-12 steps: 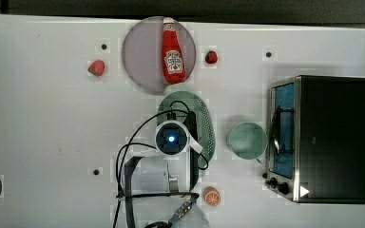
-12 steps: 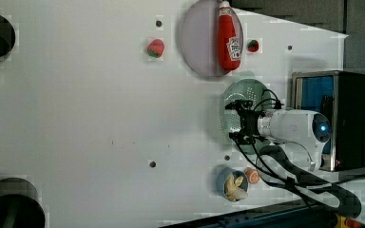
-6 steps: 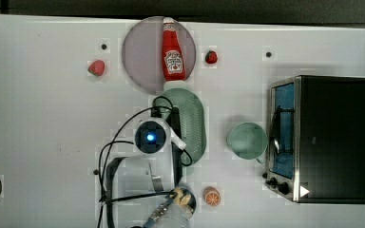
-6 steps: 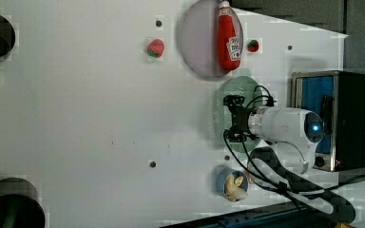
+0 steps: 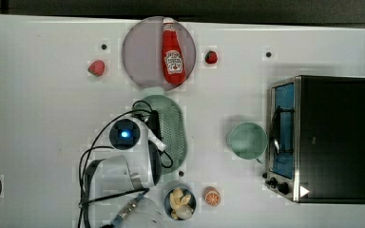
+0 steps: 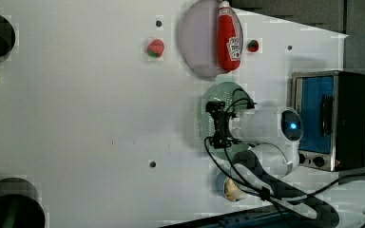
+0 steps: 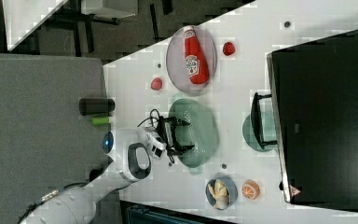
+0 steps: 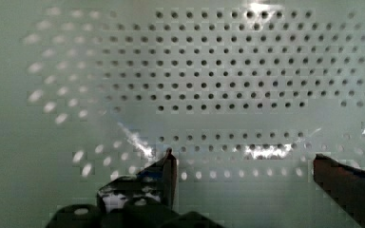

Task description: Drag strainer right to left.

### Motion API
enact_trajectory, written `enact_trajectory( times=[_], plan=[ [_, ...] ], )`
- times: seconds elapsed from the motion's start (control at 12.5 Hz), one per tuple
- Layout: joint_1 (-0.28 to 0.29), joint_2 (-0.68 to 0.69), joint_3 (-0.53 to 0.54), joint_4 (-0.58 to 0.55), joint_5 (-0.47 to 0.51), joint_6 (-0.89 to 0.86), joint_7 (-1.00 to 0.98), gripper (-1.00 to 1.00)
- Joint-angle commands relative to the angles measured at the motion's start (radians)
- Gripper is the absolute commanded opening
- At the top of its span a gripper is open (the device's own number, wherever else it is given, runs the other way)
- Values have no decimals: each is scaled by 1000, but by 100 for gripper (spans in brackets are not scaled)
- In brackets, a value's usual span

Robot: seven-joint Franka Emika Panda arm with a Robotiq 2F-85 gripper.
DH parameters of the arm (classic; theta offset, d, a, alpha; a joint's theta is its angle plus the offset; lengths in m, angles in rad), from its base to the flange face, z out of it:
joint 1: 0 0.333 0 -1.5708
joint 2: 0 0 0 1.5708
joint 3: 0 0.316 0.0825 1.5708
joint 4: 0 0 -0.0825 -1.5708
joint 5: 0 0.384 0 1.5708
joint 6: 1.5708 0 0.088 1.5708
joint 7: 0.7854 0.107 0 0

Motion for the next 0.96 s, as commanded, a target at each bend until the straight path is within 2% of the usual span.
enact_trajectory(
  times=[0.08, 0.96],
  plan=[
    [45, 10, 5, 60, 38, -34, 131, 100],
    [216, 86, 6, 212, 120, -108, 237, 100]
  ],
)
